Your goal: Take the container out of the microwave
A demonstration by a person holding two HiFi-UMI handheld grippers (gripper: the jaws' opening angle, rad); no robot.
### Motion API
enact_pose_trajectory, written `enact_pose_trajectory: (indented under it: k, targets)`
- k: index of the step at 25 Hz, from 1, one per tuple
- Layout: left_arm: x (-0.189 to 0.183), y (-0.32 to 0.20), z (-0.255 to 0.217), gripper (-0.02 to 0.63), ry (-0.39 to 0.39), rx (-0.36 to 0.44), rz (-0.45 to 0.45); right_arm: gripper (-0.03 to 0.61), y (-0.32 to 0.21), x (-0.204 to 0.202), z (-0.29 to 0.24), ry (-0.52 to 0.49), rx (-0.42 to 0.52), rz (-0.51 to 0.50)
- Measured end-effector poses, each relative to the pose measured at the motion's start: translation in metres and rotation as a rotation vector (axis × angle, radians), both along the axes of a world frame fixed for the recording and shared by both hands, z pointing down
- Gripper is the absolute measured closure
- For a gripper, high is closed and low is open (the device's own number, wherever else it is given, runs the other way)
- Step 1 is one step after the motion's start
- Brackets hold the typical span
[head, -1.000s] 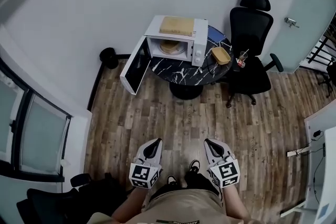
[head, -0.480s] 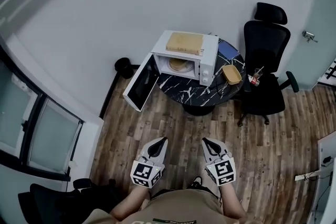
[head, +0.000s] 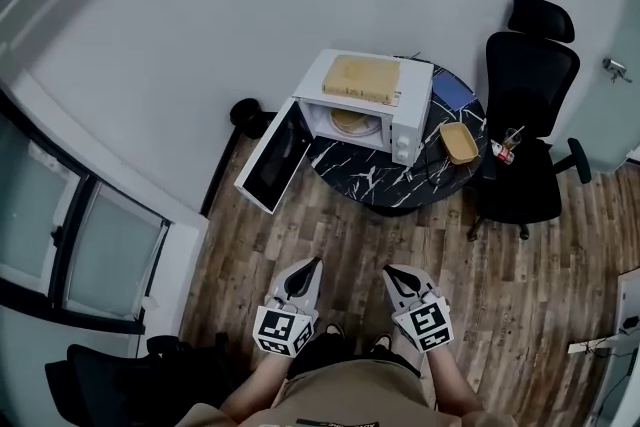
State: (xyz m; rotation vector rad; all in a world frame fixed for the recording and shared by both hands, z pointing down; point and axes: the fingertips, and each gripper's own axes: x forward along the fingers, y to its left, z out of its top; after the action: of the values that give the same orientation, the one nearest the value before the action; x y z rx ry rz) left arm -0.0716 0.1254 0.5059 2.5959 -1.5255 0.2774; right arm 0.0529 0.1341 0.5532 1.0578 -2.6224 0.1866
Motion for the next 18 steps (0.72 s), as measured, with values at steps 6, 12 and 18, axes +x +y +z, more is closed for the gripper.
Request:
enact_pose_trajectory:
  k: [6,12,18]
  targets:
    - [-0.021,-0.037,0.005,0.607,-0.034,0.027,0.02,0.571,-0.036,-0.022,-0.004,0.015,0.016,0.02]
    - [-0.051,-0.085,0.0,0.607,-0.011,0.043,0.076,0.571,-0.08,-0.047,-0.023,-0.013,0.041,0.102]
    - [-0.076,-0.134,0.002,0.607,0.005,0.04,0.132,0.571,-0.124,-0.072,-0.032,-0.013,0.062,0.178]
